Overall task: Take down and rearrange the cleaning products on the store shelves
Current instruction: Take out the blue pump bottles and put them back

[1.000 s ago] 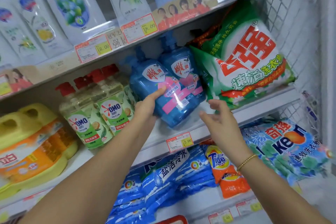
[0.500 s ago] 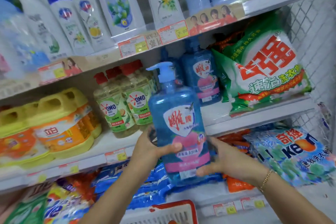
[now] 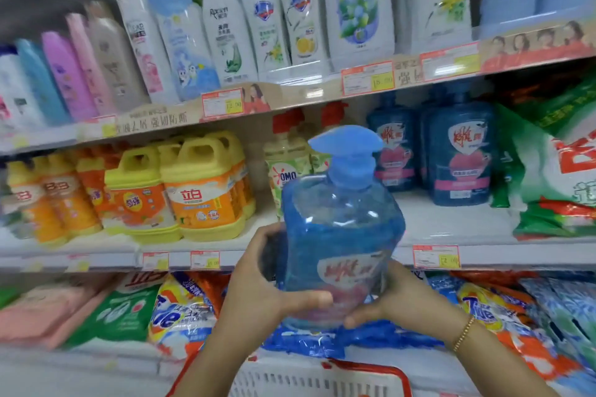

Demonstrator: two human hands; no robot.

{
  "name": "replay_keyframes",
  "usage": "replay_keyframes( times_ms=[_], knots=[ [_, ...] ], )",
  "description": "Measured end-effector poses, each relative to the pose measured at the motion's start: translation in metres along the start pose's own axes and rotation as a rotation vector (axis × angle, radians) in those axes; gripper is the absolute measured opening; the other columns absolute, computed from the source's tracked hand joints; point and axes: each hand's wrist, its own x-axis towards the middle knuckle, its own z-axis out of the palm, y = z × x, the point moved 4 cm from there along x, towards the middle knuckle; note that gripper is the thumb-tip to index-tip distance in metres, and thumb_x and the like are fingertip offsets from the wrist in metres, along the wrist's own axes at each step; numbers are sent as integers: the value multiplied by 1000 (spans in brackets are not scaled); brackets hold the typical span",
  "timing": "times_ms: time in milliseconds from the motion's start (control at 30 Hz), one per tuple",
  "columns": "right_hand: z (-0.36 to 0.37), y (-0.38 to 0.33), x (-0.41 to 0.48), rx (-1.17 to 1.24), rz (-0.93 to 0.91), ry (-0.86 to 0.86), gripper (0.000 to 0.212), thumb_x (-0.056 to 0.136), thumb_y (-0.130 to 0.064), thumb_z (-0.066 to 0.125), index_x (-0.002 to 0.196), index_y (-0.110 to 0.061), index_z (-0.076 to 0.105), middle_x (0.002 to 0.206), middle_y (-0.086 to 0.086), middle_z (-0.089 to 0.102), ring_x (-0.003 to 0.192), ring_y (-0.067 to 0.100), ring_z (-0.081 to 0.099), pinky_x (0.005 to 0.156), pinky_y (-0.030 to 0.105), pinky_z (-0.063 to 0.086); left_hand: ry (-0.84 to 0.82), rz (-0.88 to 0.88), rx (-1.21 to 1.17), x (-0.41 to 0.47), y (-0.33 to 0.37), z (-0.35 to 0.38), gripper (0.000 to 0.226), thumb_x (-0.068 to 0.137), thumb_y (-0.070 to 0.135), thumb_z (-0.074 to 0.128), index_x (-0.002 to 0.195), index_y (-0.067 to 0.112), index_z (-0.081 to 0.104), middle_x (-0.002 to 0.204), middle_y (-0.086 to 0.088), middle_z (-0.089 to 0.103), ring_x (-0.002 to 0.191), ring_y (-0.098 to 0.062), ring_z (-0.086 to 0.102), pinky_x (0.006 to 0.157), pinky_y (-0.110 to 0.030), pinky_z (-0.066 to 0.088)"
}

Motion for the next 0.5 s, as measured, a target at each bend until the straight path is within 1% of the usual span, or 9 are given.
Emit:
replay_keyframes(
  times_ms=[33, 100, 200, 233, 300, 367, 433, 467, 500],
  knots=[
    [3, -8, 5, -4, -5, -42, 75, 56, -4, 88, 116, -33, 54, 111, -16, 67, 105, 4, 62, 85, 23, 52, 36, -10, -29, 1, 0, -8, 85, 34, 21, 92, 111, 36, 58, 111, 11, 70, 103, -8, 67, 84, -32, 56],
    [8, -25, 16, 26, -16, -101, 79, 58, -1, 86, 119, -38, 52, 116, -19, 64, 105, 4, 63, 84, 24, 53, 123, -29, -82, 3, 0, -23, 86, 36, 18, 92, 114, 28, 58, 109, 11, 70, 100, -6, 67, 78, -25, 57],
    [17, -38, 32, 61, -32, -103, 82, 59, -3, 86, 125, -35, 49, 123, -10, 62, 107, 10, 63, 90, 31, 53, 221, -43, -167, 5, -2, -42, 87, 36, 13, 95, 114, 24, 59, 105, 12, 72, 94, -4, 68, 68, -15, 54],
    [19, -40, 34, 68, -53, -44, 83, 57, -10, 88, 126, -36, 49, 125, -8, 61, 109, 9, 62, 92, 31, 52, 253, -50, -200, 5, -4, -48, 86, 35, 15, 94, 112, 24, 59, 103, 13, 72, 92, -3, 69, 65, -15, 53],
    [28, -38, 31, 3, -124, 140, 86, 55, -31, 89, 128, -42, 46, 128, -14, 57, 116, 3, 55, 97, 29, 48, 336, -58, -272, 7, -7, -60, 83, 35, 16, 90, 112, 20, 60, 100, 10, 73, 88, -5, 70, 63, -16, 53],
    [48, -39, 21, -244, -233, 276, 91, 59, -48, 80, 136, -49, 31, 137, -25, 43, 126, -7, 40, 103, 17, 37, 412, -80, -386, 7, -13, -69, 84, 38, 7, 92, 115, 17, 58, 103, 4, 73, 90, -11, 71, 62, -20, 54],
    [72, -38, 14, -447, -320, 297, 110, 58, -56, 77, 143, -50, 7, 147, -28, 20, 132, -14, 23, 101, 4, 28, 448, -113, -508, 7, -17, -69, 74, 52, 16, 84, 121, 16, 56, 110, -2, 72, 94, -18, 71, 58, -23, 53],
    [80, -37, 14, -471, -350, 329, 118, 55, -57, 77, 144, -48, 0, 150, -23, 12, 135, -14, 16, 100, 1, 25, 443, -135, -552, 7, -18, -66, 72, 55, 20, 82, 122, 16, 56, 112, -4, 71, 93, -21, 70, 54, -23, 52],
    [84, -36, 16, -480, -404, 397, 121, 54, -57, 77, 146, -42, 0, 153, -17, 8, 137, -12, 12, 101, -1, 22, 434, -153, -588, 7, -19, -62, 71, 56, 22, 80, 122, 17, 56, 112, -5, 71, 92, -22, 70, 52, -24, 51]
  ],
)
